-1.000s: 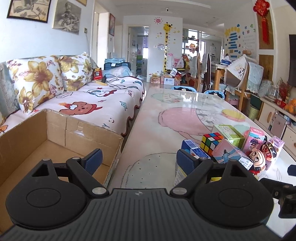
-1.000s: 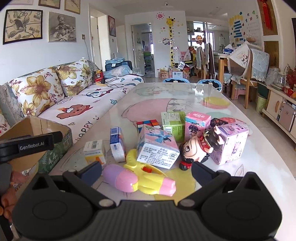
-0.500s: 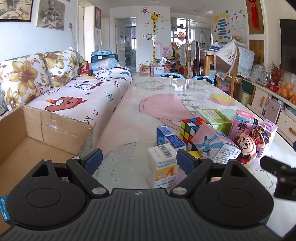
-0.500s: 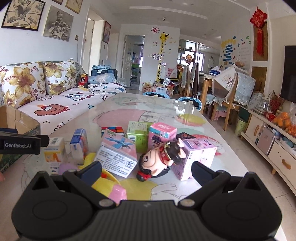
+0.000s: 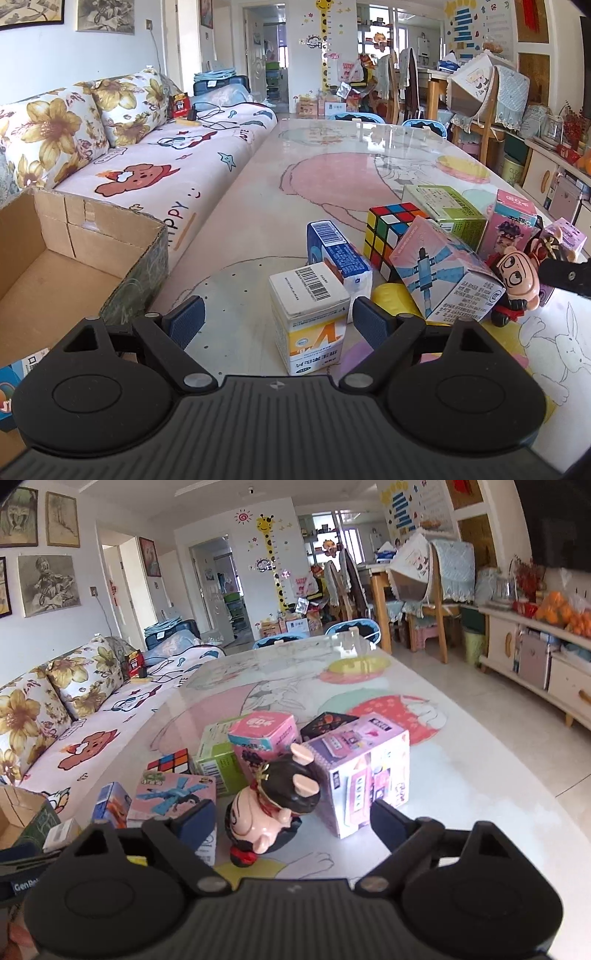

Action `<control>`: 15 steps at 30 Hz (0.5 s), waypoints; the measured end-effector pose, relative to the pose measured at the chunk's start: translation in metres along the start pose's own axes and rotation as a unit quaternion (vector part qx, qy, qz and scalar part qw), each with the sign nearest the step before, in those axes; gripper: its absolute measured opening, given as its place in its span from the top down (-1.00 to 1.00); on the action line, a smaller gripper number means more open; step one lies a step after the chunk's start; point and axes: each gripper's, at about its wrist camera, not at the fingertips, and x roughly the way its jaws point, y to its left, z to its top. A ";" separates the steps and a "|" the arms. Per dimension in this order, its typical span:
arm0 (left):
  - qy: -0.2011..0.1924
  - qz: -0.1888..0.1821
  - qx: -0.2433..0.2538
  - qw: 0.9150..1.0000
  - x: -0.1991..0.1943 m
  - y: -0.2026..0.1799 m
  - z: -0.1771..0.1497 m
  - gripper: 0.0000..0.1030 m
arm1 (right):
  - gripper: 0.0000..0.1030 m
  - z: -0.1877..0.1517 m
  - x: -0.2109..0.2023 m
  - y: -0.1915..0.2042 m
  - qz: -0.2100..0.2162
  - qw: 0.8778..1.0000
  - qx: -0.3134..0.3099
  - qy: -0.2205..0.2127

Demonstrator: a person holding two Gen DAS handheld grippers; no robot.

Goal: Organize rigid objects
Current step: 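Grasp the white-and-yellow medicine box with the left gripper while the right gripper grasps the black-haired doll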

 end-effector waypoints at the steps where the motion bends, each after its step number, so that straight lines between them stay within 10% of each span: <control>1: 0.001 0.001 0.000 1.000 0.000 0.001 -0.001 -1.00 | -0.59 0.000 0.003 0.000 0.006 1.000 0.004 0.007; 15: 0.021 0.016 -0.015 1.000 0.001 0.004 -0.002 -0.96 | -0.38 0.003 0.032 0.005 0.022 0.999 0.014 0.044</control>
